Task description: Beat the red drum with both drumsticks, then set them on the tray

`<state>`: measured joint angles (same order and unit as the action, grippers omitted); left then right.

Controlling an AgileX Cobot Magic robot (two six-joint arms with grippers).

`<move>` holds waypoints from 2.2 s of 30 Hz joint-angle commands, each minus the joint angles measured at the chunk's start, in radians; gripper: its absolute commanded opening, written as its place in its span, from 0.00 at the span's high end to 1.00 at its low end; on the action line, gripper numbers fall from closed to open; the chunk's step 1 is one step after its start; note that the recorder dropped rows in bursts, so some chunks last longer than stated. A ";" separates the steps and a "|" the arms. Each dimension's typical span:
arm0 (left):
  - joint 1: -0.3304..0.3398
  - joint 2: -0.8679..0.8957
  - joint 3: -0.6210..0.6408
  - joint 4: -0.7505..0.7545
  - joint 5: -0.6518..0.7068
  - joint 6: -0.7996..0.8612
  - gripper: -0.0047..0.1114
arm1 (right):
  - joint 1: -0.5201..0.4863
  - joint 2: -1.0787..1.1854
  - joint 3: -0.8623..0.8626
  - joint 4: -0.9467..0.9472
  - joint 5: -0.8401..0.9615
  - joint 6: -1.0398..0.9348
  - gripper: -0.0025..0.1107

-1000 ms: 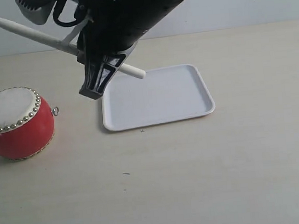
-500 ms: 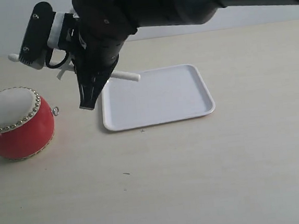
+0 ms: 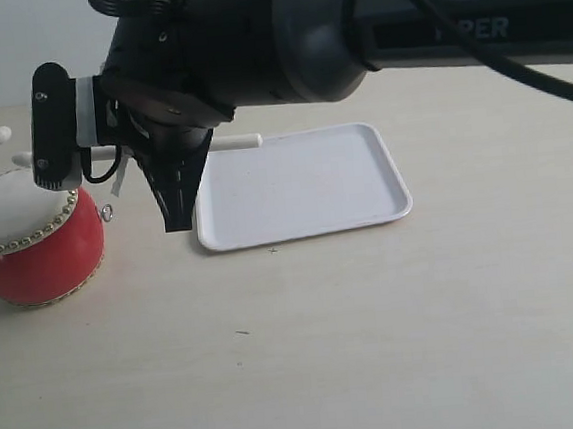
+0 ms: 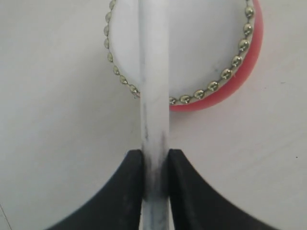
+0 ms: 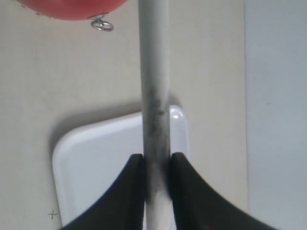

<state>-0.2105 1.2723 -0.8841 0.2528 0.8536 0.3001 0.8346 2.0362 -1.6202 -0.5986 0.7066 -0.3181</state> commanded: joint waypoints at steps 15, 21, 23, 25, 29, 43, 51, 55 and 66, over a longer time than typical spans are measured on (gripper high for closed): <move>0.002 0.081 0.005 0.006 -0.023 0.056 0.96 | 0.002 0.001 -0.013 -0.078 0.036 0.064 0.98; 0.002 0.113 0.005 0.006 -0.023 0.012 0.96 | 0.002 0.001 -0.013 -0.121 0.061 0.129 0.98; 0.002 0.113 -0.001 0.006 -0.010 0.011 0.96 | 0.002 0.001 -0.013 -0.121 0.061 0.129 0.98; 0.002 0.111 -0.032 0.006 0.039 0.007 0.96 | 0.002 0.001 -0.013 -0.121 0.061 0.139 0.98; 0.002 0.111 -0.088 0.011 0.141 0.007 0.96 | 0.002 0.002 -0.013 -0.121 0.061 0.139 0.98; -0.024 0.256 -0.099 0.026 0.233 -0.020 0.96 | 0.002 0.002 -0.013 -0.144 0.044 0.143 0.98; -0.057 0.221 -0.156 0.026 0.214 -0.072 0.96 | 0.002 0.038 -0.013 -0.062 0.025 0.124 0.98; -0.057 0.147 -0.218 0.024 0.245 -0.076 0.96 | 0.002 0.115 -0.013 -0.057 0.056 0.105 0.98; -0.057 0.093 -0.202 0.055 0.283 -0.076 0.96 | 0.002 0.080 -0.110 -0.090 0.127 0.166 0.98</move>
<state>-0.2616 1.3478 -1.1099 0.2937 1.1191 0.2359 0.8369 2.1654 -1.6809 -0.6726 0.7905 -0.1670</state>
